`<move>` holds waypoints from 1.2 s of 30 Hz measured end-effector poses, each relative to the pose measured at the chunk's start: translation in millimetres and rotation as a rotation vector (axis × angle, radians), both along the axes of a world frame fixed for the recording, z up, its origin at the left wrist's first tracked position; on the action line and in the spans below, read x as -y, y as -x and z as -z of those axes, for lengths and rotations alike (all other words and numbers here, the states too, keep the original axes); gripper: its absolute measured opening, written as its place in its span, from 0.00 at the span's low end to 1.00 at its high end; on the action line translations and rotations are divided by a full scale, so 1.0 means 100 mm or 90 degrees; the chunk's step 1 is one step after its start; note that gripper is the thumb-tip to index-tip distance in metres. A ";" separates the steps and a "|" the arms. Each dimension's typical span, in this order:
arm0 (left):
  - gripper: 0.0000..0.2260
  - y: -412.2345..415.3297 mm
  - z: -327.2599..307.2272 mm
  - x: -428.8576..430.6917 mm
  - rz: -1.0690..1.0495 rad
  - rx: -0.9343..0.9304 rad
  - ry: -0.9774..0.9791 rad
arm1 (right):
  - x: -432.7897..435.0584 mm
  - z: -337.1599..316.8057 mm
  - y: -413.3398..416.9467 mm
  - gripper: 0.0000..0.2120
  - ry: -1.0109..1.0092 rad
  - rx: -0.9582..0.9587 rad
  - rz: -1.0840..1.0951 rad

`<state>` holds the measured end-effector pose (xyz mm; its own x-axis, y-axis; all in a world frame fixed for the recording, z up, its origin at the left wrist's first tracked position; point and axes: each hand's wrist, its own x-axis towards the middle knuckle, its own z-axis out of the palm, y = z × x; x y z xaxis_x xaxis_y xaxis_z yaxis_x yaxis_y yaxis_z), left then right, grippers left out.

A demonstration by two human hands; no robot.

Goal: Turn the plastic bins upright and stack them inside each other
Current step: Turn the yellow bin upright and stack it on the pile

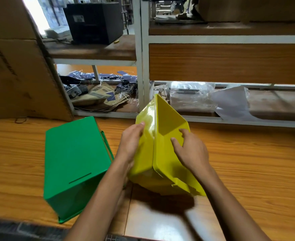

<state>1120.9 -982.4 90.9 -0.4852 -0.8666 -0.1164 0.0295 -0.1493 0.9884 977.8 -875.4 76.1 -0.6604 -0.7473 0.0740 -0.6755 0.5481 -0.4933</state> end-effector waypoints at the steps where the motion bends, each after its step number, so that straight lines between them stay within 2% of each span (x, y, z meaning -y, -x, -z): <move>1: 0.09 -0.04 0.03 0.05 0.007 0.009 -0.010 | -0.01 0.06 0.04 0.27 -0.073 0.000 0.008; 3: 0.13 -0.09 0.07 0.13 0.024 0.030 -0.031 | -0.05 0.18 0.13 0.29 -0.193 0.039 0.024; 5: 0.12 -0.12 0.10 0.17 0.033 0.036 -0.047 | -0.08 0.30 0.19 0.31 -0.243 0.085 0.026; 8: 0.11 -0.12 0.23 0.15 0.034 0.021 -0.102 | -0.12 0.43 0.24 0.38 -0.230 0.098 0.025; 11: 0.10 -0.09 0.41 0.20 0.020 -0.024 -0.167 | -0.12 0.45 0.29 0.41 -0.170 0.076 0.056; 16: 0.10 -0.10 0.70 0.18 -0.006 -0.028 -0.220 | -0.13 0.43 0.29 0.39 -0.131 0.040 0.082; 19: 0.11 -0.10 0.81 0.18 -0.023 0.006 -0.162 | -0.12 0.47 0.27 0.37 -0.102 0.040 0.104; 24: 0.10 -0.10 0.82 0.19 -0.038 0.054 -0.099 | -0.12 0.52 0.31 0.23 -0.023 0.096 0.187; 28: 0.11 -0.11 0.82 0.20 -0.020 0.060 -0.138 | -0.16 0.55 0.42 0.13 0.068 0.214 0.217; 31: 0.14 -0.11 0.81 0.21 0.015 0.037 -0.173 | -0.27 0.60 0.44 0.11 0.143 0.456 0.204; 33: 0.15 -0.13 0.80 0.19 0.041 0.013 -0.193 | -0.40 0.62 0.38 0.13 0.174 0.541 0.157; 36: 0.15 -0.15 0.79 0.07 0.075 -0.016 -0.185 | -0.64 0.66 0.31 0.17 0.211 0.573 0.138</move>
<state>1136.1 -989.7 11.4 -0.5862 -0.7362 -0.3382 0.0192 -0.4299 0.9027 946.9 -811.0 10.0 -0.6930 -0.6360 -0.3395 0.1267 0.3560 -0.9258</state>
